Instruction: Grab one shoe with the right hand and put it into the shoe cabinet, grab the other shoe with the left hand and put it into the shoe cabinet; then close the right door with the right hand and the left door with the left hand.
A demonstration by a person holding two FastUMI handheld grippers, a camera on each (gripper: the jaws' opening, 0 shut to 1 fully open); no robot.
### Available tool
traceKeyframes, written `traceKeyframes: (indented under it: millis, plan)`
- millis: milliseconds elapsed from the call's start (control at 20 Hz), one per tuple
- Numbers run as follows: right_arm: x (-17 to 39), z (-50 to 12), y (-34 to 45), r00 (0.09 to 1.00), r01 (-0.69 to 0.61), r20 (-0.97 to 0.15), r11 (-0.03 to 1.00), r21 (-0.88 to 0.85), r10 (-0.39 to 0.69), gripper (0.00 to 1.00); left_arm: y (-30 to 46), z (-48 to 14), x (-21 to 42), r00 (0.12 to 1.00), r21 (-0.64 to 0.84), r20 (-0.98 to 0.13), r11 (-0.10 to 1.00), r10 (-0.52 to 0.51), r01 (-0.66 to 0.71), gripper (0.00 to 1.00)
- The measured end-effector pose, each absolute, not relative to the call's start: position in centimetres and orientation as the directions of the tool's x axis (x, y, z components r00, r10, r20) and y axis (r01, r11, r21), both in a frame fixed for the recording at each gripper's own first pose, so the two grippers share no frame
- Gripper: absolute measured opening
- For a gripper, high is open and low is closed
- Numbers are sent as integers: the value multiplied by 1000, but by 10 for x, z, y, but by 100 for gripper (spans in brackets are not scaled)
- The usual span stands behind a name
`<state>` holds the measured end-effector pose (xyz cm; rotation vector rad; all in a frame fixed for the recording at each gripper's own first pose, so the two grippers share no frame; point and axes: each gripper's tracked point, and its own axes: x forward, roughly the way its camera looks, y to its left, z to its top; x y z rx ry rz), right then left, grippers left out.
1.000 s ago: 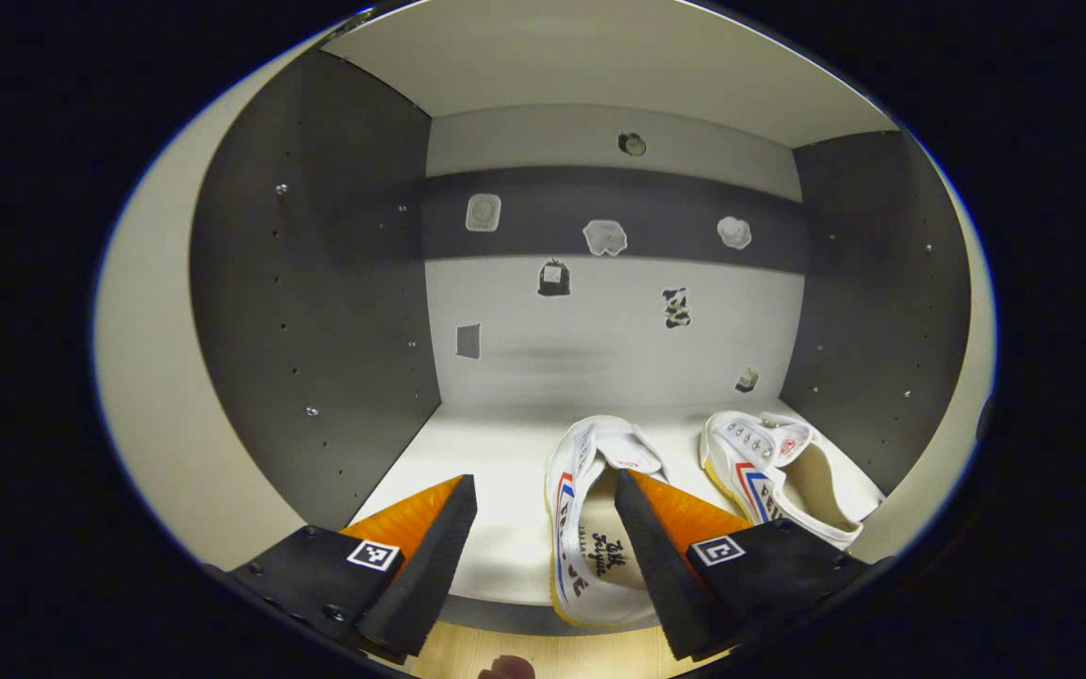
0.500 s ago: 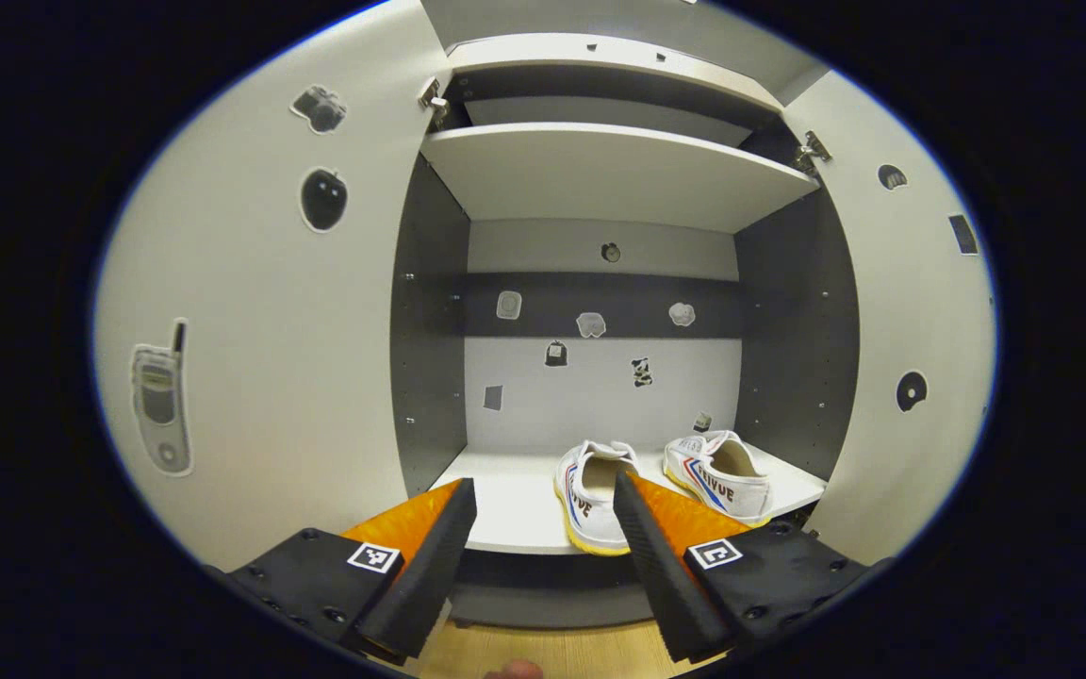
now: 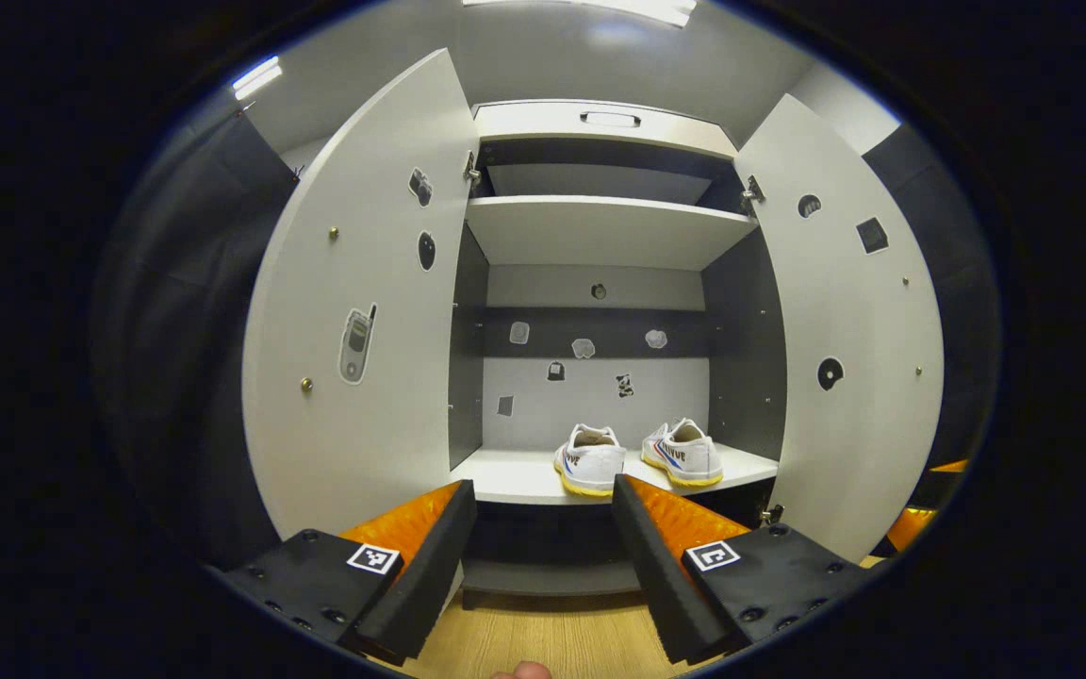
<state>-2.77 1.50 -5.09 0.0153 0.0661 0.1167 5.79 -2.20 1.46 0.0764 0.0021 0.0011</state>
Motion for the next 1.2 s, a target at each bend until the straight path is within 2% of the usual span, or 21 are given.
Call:
traceKeyframes:
  millis: [150, 200, 300, 450, 600, 650, 700, 850, 900, 950, 1050, 1150, 1200]
  plan:
    - [-30, -52, 17, 991, -115, -68, 993, 27, 117, 93, -30, -10, 31, 999, 53, -44, 999, -8, 10, 95]
    - [-30, -53, 17, 991, -114, -71, 993, 27, 115, 97, -31, -13, 24, 999, 44, -43, 999, -11, 13, 95]
    - [-31, -52, 16, 991, -113, -72, 993, 27, 115, 93, -34, -15, 19, 1000, 52, -29, 999, -7, 9, 95]
    - [-31, -18, 4, 995, -101, -6, 994, 51, 101, 93, -35, -28, 1, 1000, 98, 3, 995, 7, -7, 95]
    - [-22, 29, -43, 997, -48, 64, 998, 34, 46, 94, -51, -29, -9, 1000, 71, 7, 997, -23, 22, 94]
    - [-18, 44, -66, 997, -14, 77, 1000, 12, 13, 98, -55, -30, -11, 999, 65, 2, 997, -32, 32, 94]
    - [-13, 60, -91, 996, 28, 90, 1000, -14, -26, 94, -58, -32, -12, 999, 62, -1, 997, -36, 36, 95]
    - [8, 106, -155, 983, 134, 133, 989, -69, -124, 93, -58, -34, -13, 999, 65, -8, 997, -40, 41, 95]
    - [18, 113, -170, 983, 145, 124, 986, -85, -134, 98, -57, -34, -13, 999, 69, -9, 997, -40, 41, 95]
    - [29, 115, -182, 985, 150, 106, 984, -99, -139, 94, -57, -35, -12, 999, 70, -9, 997, -40, 41, 95]
    - [46, 118, -195, 988, 133, 89, 987, -88, -125, 93, -53, -35, -12, 999, 73, -8, 997, -32, 32, 95]
    - [62, 118, -193, 992, 104, 84, 992, -64, -99, 93, -48, -35, -12, 1000, 77, -6, 997, -12, 13, 95]
    - [68, 115, -192, 994, 88, 77, 994, -59, -83, 97, -47, -36, -12, 1000, 75, -10, 997, -7, 8, 95]
